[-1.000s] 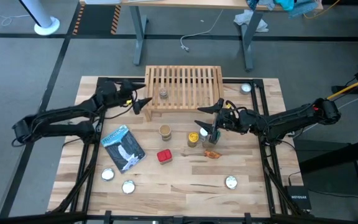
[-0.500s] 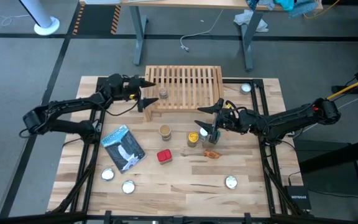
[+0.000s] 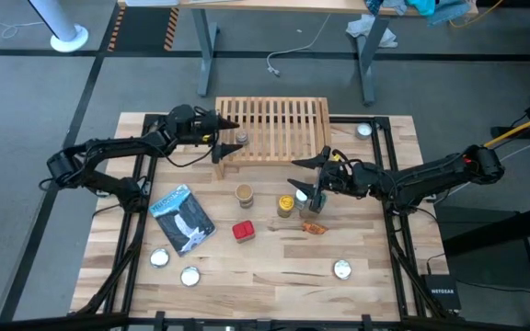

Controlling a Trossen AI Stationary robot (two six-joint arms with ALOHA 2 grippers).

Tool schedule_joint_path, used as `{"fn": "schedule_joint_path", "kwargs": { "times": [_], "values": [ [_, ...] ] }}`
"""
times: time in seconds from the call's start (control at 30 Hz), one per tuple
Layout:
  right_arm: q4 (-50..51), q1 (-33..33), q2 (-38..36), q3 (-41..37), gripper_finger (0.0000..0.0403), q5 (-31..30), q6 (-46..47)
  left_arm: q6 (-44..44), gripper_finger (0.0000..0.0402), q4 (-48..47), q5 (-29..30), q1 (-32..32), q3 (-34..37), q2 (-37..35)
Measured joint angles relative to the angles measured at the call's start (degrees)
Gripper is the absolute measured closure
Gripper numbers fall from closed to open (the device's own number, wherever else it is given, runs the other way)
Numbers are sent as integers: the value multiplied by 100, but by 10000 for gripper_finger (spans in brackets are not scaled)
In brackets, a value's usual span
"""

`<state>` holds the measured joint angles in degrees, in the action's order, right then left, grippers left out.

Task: Shelf spices
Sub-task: Remove the transparent seasoning bottle from the shelf

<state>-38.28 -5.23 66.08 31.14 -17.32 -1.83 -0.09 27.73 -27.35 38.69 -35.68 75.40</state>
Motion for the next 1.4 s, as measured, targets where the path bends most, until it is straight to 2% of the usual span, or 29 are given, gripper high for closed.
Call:
{"fn": "schedule_joint_path", "kwargs": {
  "times": [0.17,0.4,0.93,1.13,1.4],
  "values": [
    [-2,0,0,0,134,0,0,-117,2,38,4,-171,0,0],
    [-9,1,0,0,134,0,0,160,2,198,27,-418,0,4],
    [-18,1,0,0,134,-1,0,6,2,133,122,-422,0,9],
    [-18,2,0,0,134,0,0,20,2,148,122,-441,0,287],
    [-17,1,0,0,134,-2,0,177,2,834,166,-509,0,699]
  ]
}}
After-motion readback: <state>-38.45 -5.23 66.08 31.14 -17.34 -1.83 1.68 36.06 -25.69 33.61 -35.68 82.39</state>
